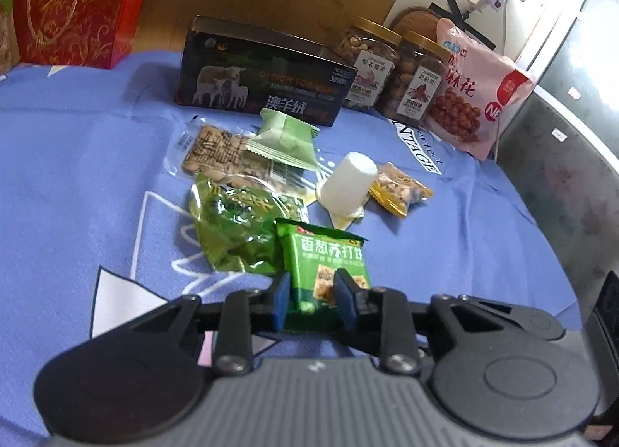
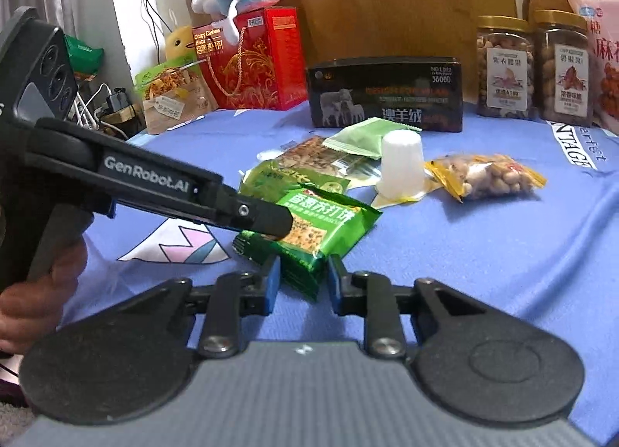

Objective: Organize snacks
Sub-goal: 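Grasp the green cracker pack with the left gripper, then lift the green cracker pack and drop it into the black tin box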

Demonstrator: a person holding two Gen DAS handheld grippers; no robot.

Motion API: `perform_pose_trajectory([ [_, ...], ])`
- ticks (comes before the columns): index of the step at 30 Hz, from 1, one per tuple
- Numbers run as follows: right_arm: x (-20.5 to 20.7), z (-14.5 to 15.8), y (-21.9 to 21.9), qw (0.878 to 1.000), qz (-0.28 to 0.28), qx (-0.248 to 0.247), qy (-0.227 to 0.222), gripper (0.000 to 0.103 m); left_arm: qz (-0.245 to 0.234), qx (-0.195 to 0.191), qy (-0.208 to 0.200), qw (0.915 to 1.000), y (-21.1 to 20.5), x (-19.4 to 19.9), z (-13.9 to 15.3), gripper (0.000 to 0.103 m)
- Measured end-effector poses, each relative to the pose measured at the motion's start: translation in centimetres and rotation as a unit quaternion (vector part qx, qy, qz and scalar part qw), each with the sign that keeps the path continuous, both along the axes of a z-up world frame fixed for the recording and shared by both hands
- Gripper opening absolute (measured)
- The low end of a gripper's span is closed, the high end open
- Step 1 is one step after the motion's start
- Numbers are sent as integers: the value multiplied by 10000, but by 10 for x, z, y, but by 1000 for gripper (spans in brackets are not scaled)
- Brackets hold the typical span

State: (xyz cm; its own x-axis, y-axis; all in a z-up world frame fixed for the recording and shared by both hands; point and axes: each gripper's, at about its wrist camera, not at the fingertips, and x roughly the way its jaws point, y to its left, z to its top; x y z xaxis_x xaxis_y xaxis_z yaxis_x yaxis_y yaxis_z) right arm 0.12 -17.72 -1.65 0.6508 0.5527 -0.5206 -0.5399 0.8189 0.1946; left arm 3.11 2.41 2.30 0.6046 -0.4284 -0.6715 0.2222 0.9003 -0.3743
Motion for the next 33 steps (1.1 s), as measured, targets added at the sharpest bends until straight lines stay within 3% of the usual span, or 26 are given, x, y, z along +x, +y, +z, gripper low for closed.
perform_pose_trajectory([
  [5, -3, -1, 3, 9999, -20, -66, -73, 32, 112, 62, 34, 9999, 1, -3, 1, 26],
  [18, -11, -4, 1, 9996, -165, -139, -175, 45, 210, 122, 4, 9997, 6, -8, 0, 28],
  [21, -12, -5, 2, 9995, -195, -148, -192, 52, 206, 74, 1, 9998, 10, -10, 0, 28],
  [26, -12, -4, 6, 9991, -230, -257, -245, 53, 178, -138, 3, 9997, 20, -11, -2, 28],
  [33, -16, 8, 5, 9954, -295, -603, -686, 53, -51, -310, -67, 9995, 22, -11, 1, 27],
])
